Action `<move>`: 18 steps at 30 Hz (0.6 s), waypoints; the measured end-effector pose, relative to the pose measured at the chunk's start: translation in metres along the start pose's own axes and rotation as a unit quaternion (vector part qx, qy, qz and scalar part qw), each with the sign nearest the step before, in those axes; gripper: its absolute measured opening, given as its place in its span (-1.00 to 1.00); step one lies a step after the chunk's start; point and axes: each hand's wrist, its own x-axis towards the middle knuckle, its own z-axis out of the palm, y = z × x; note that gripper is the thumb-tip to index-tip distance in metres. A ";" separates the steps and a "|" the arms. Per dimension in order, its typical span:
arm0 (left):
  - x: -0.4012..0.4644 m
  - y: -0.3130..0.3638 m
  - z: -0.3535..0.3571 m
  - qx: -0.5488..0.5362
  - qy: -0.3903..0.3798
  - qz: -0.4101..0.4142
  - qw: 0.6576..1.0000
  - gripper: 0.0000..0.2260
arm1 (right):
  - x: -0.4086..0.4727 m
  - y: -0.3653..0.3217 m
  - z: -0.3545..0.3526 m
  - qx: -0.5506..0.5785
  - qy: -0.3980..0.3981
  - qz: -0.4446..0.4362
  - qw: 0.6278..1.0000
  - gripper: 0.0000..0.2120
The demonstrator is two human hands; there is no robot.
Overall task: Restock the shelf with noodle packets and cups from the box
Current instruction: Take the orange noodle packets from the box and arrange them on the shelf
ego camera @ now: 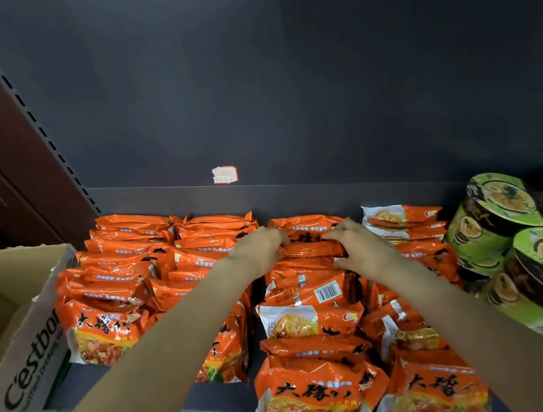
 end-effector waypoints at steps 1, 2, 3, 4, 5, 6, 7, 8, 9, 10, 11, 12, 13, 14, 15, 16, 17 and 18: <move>0.000 -0.001 0.001 -0.022 0.015 -0.007 1.000 -0.71 | 0.000 -0.001 0.000 0.010 0.000 0.003 1.000 -0.39; -0.001 -0.002 0.001 -0.048 0.032 -0.016 0.998 -0.73 | 0.001 -0.001 0.001 0.021 -0.001 0.008 1.000 -0.38; -0.001 -0.002 0.000 -0.075 0.054 -0.026 0.995 -0.74 | 0.002 -0.001 0.001 0.033 -0.003 0.016 0.999 -0.36; -0.001 -0.002 -0.002 -0.099 0.076 -0.036 0.992 -0.75 | 0.003 -0.001 0.002 0.043 -0.006 0.023 0.999 -0.35; 0.000 -0.001 -0.004 -0.120 0.094 -0.044 0.987 -0.76 | 0.003 -0.001 0.002 0.048 -0.008 0.027 0.998 -0.34; 0.000 0.001 -0.006 -0.137 0.104 -0.050 0.984 -0.77 | 0.003 -0.001 0.003 0.049 -0.010 0.029 0.998 -0.34; 0.001 0.003 -0.006 -0.155 0.105 -0.053 0.981 -0.77 | 0.003 -0.002 0.003 0.046 -0.011 0.029 0.998 -0.35; 0.001 0.005 -0.007 -0.173 0.102 -0.056 0.978 -0.78 | 0.003 -0.002 0.003 0.045 -0.012 0.025 0.999 -0.35; 0.000 0.007 -0.007 -0.189 0.099 -0.056 0.975 -0.78 | 0.003 -0.003 0.003 0.044 -0.015 0.021 0.999 -0.36; 0.000 0.009 -0.007 -0.202 0.095 -0.052 0.973 -0.79 | 0.003 -0.003 0.003 0.045 -0.019 0.016 0.999 -0.37; 0.000 0.011 -0.008 -0.216 0.089 -0.044 0.971 -0.78 | 0.004 -0.003 0.002 0.047 -0.025 0.014 0.998 -0.37; -0.002 0.013 -0.009 -0.230 0.079 -0.034 0.969 -0.77 | 0.004 -0.002 0.001 0.049 -0.031 0.013 0.998 -0.37; -0.003 0.016 -0.010 -0.242 0.068 -0.023 0.968 -0.74 | 0.005 -0.002 0.000 0.051 -0.039 0.011 0.998 -0.39; -0.005 0.019 -0.012 -0.253 0.057 -0.016 0.966 -0.69 | 0.005 -0.002 -0.002 0.050 -0.048 0.006 0.998 -0.43; -0.006 0.020 -0.013 -0.268 0.049 -0.015 0.962 -0.63 | 0.005 -0.002 -0.003 0.048 -0.055 0.001 0.997 -0.48; -0.006 0.021 -0.015 -0.287 0.043 -0.019 0.957 -0.58 | 0.006 -0.001 -0.004 0.047 -0.057 -0.003 0.997 -0.54; -0.007 0.020 -0.015 -0.304 0.038 -0.023 0.952 -0.57 | 0.008 0.000 -0.004 0.047 -0.055 -0.003 0.997 -0.61; -0.007 0.019 -0.015 -0.313 0.032 -0.022 0.949 -0.59 | 0.010 0.001 -0.004 0.047 -0.052 0.000 0.998 -0.68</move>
